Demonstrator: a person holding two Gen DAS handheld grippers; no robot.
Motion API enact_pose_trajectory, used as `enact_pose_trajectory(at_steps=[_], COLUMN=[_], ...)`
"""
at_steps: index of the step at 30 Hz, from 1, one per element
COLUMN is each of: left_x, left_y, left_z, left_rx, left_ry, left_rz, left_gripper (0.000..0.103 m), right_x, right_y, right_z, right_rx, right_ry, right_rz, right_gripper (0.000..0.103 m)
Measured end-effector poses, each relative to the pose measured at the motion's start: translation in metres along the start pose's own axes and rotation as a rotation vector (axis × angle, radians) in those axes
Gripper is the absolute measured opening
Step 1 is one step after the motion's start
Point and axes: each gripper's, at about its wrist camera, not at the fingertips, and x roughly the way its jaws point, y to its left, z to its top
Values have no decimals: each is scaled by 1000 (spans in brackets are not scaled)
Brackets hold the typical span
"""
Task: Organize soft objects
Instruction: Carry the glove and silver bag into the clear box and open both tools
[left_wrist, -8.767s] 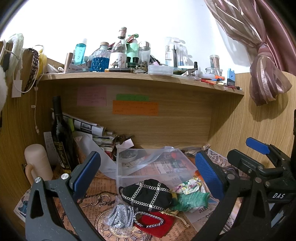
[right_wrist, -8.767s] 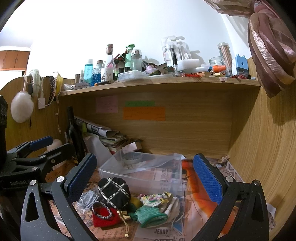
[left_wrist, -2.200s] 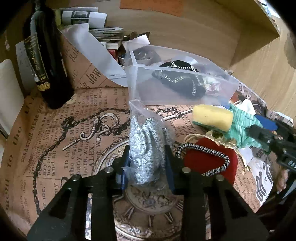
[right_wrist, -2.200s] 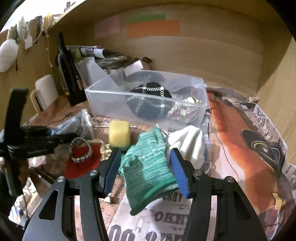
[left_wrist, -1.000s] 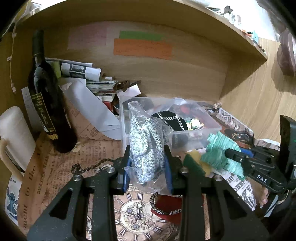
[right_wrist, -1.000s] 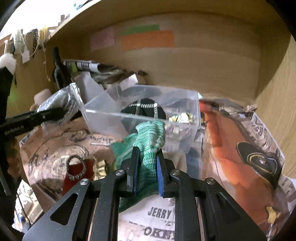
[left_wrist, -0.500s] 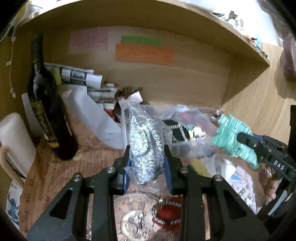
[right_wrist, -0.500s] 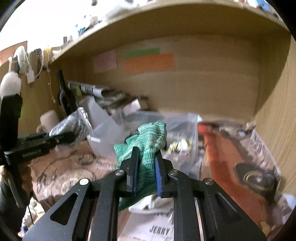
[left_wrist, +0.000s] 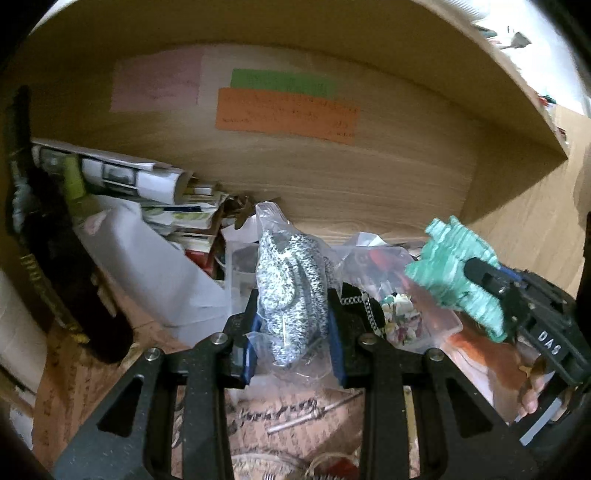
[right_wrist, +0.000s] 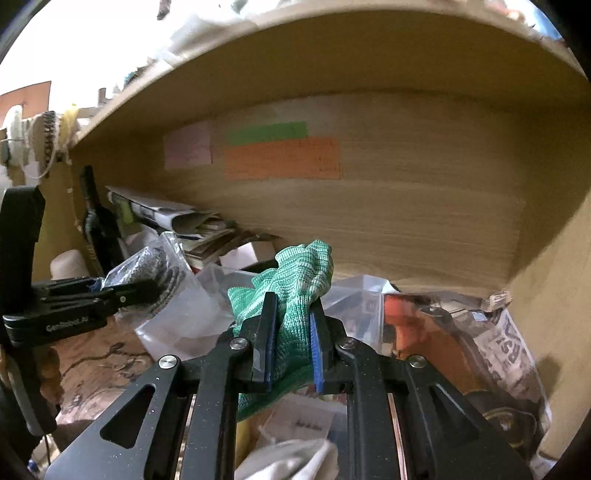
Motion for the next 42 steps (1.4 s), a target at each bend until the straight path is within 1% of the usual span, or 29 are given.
enact_pose_trajectory(at_steps=[3,6,11,13,16,17,20,22,23,24,25,26,27,29,31,33,36,39,42], left_x=[18,40,74,86,94,96,95,91,87,82,77,73,67,56,42,28,9,-7,-18], left_y=[-3,-6,-11,-12,-13,-13,-17,-19,-21,-22,-23,-24,-24,-23,-21,-19,-17,-17,-16], left_z=[5,6,1,0,-3,-4,-5,-3,-3,-3,-2,-1,0,1,2,2,-1,-7,-20], left_rx=[12,25,44,55,66,68,64,65,70,77,88,94,99,105,106,103,103,107,108], left_ry=[26,69,142,166,190,204,222,197,174,160,148,142,131,110,86,60,34,18,23], left_rz=[15,16,17,16,16,16,1,13,23,29,38,42,47,55,61,64,67,68,63], left_gripper=[31,31,31,31,32,34,46,67,69,70,70,70,71,73,80,84,90,94,97], right_x=[24,43,67,73,76,77,81,85,86,87,87,85,83,76,66,51,26,2,-15], right_y=[-3,-5,-10,-12,-13,-13,-15,-16,-16,-17,-17,-18,-19,-19,-17,-13,-7,-2,2], right_z=[-1,-7,-18,-20,-23,-23,-25,-27,-27,-27,-27,-27,-26,-23,-18,-13,-6,-5,-9], right_rx=[-18,-17,-19,-16,-20,-22,-27,-30,-31,-30,-29,-26,-22,-17,-14,-20,-36,-43,-53], right_ry=[63,119,202,225,241,244,259,273,279,281,279,275,267,247,222,180,114,67,48], right_rz=[21,32,27,23,7,2,-14,-32,-40,-49,-60,-71,-76,-79,-71,-73,-72,-65,-58], right_gripper=[16,16,16,16,16,16,19,24,29,36,41,50,53,55,61,69,77,81,82])
